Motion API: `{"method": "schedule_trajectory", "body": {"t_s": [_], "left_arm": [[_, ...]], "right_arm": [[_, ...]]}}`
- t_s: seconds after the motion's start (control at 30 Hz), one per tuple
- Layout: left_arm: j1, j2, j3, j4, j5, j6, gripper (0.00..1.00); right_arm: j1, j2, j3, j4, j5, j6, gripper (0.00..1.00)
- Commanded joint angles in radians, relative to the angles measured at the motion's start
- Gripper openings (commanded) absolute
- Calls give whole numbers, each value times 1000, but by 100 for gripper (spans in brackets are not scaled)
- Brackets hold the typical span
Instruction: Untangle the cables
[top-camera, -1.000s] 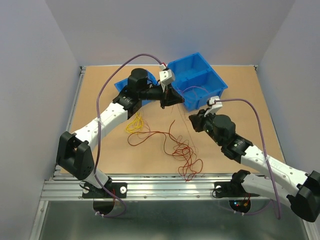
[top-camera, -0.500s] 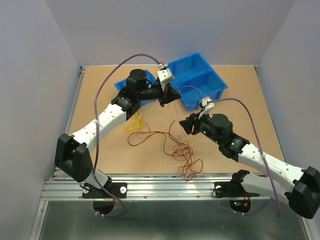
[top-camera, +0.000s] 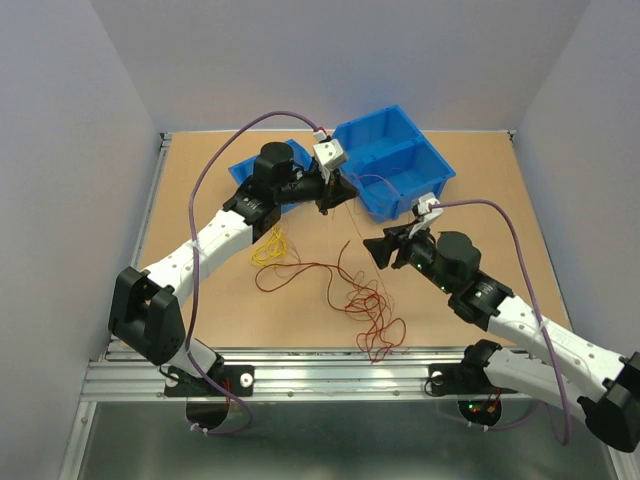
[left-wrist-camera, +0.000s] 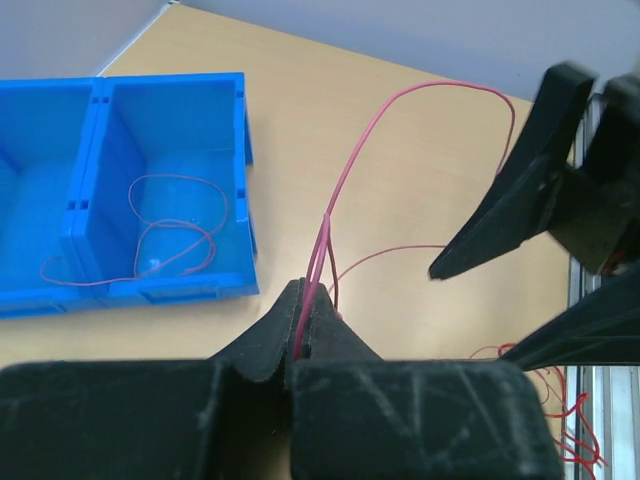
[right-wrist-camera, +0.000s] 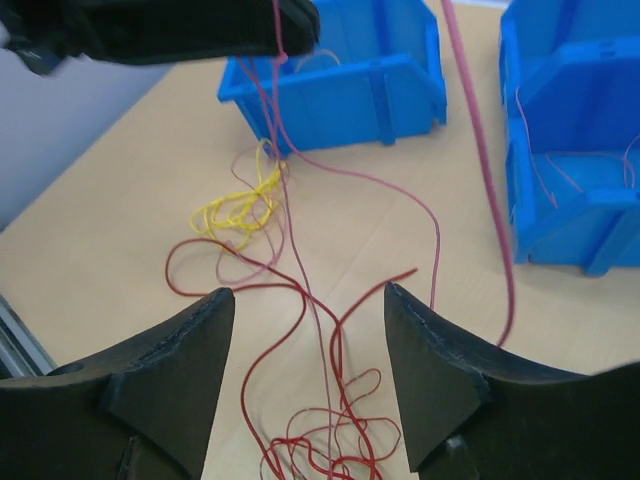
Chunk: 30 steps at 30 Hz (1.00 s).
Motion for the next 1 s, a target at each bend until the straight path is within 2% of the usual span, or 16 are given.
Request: {"method": "schedule_trajectory", "body": {"t_s": [0.0,0.17,0.4,0.47,0.6,0.77,0.97], "left_arm": [[-1,-45,1,41,-29,14,0],[0,-32,15,24,-15,11,0],[0,-57,19,12,-42,15,0],[0,-66,13,18,-68,14,0],[2,-72,-10,49,-159,-5,0],[15,-68,-11,61,-214,-31,0],[48,-90,-30,93,-236,-63,0]], "right_arm": [[4,-84,9,26,-57,-53,70],[4,-95,6,43,-148,-79,82],[4,43,63,-23,-150,-76,82],[4,92,104,-55,-154,-76,80],[4,183,149,-123,-167,-77,60],[4,230,170,-150,-165,-76,52],[4,278,199,-209,-176,-73,52]]}}
